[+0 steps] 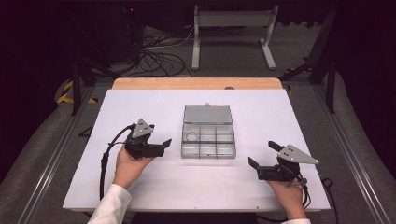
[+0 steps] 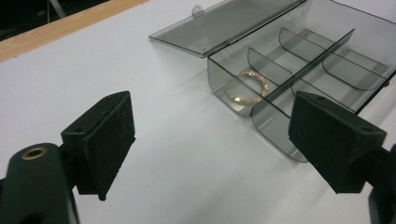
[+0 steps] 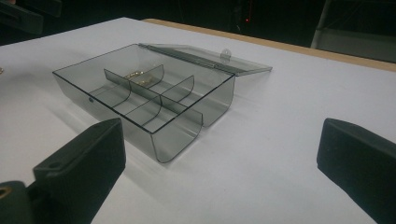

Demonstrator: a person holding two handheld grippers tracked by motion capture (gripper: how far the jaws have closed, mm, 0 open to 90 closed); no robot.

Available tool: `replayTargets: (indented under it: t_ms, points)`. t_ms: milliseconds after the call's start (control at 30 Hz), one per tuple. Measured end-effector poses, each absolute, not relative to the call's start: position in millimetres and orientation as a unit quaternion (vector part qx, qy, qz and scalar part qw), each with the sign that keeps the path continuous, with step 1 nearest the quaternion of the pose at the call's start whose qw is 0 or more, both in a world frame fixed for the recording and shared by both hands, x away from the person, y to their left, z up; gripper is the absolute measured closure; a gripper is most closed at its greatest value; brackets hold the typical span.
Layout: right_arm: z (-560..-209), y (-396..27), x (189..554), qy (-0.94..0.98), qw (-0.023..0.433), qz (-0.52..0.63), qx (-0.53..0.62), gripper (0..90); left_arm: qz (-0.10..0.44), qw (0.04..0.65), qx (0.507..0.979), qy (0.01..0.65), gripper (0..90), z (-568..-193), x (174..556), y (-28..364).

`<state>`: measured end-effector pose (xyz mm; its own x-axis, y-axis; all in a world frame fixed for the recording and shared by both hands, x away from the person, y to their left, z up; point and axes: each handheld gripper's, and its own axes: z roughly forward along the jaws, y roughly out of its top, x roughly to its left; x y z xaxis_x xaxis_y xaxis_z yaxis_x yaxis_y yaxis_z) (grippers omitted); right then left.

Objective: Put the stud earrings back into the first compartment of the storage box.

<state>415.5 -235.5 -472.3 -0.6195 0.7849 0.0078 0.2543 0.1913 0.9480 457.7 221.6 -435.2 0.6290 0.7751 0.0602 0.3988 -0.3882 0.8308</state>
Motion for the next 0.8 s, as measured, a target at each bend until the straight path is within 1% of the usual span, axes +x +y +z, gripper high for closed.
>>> replayTargets:
  t_ms: [467, 800]
  points:
    - [-473, -235, 416, 0.729, 0.252, 0.528, 0.355, 1.2, 0.239, 0.41, 0.791, 0.386, 11.3, -436, 440, 262]
    - [-473, -234, 416, 0.729, 0.253, 0.529, 0.354, 0.6, 0.243, 0.399, 0.784, 0.408, 11.3, -446, 422, 293]
